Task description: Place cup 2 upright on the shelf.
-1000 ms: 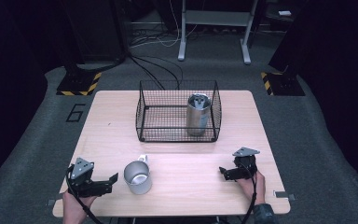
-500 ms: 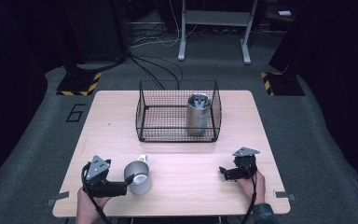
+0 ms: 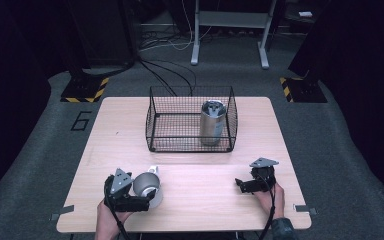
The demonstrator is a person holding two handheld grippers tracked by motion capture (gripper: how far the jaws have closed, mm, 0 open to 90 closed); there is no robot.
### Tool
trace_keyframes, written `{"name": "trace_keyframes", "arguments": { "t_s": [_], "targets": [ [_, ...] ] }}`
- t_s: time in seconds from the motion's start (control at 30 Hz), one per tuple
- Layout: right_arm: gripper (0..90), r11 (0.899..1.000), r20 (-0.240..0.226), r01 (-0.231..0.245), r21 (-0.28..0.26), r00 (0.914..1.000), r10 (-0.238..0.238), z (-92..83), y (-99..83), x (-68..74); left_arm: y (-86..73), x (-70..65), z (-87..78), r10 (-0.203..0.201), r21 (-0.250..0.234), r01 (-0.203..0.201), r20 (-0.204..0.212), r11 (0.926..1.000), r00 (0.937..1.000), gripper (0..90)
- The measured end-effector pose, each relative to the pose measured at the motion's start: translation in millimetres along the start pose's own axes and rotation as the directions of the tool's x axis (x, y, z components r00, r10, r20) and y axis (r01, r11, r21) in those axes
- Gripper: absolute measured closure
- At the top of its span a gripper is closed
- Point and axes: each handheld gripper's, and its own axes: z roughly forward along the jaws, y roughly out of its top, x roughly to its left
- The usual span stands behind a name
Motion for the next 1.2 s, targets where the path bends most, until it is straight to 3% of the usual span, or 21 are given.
{"name": "trace_keyframes", "arguments": {
  "t_s": [0.5,0.9,1.2],
  "targets": [
    [0.0,1.000,0.002,0.002,0.000,1.0000,-0.002,0.0,-0.1,-0.1,-2.9,-3.3,20.3,0.009,0.050,-0.009,-0.008,0.9987,0.9999,0.1],
    [0.1,1.000,0.005,-0.006,-0.009,1.0000,0.006,0.3,-0.3,0.3,-5.0,-8.9,25.2,0.016,0.042,-0.014,-0.049,0.9990,0.9986,5.3],
    [0.2,1.000,0.004,-0.009,-0.011,0.9999,0.009,0.4,-0.2,0.4,-6.4,-8.5,24.4,0.013,0.034,-0.012,-0.034,0.9993,0.9993,6.0]
  ]
}}
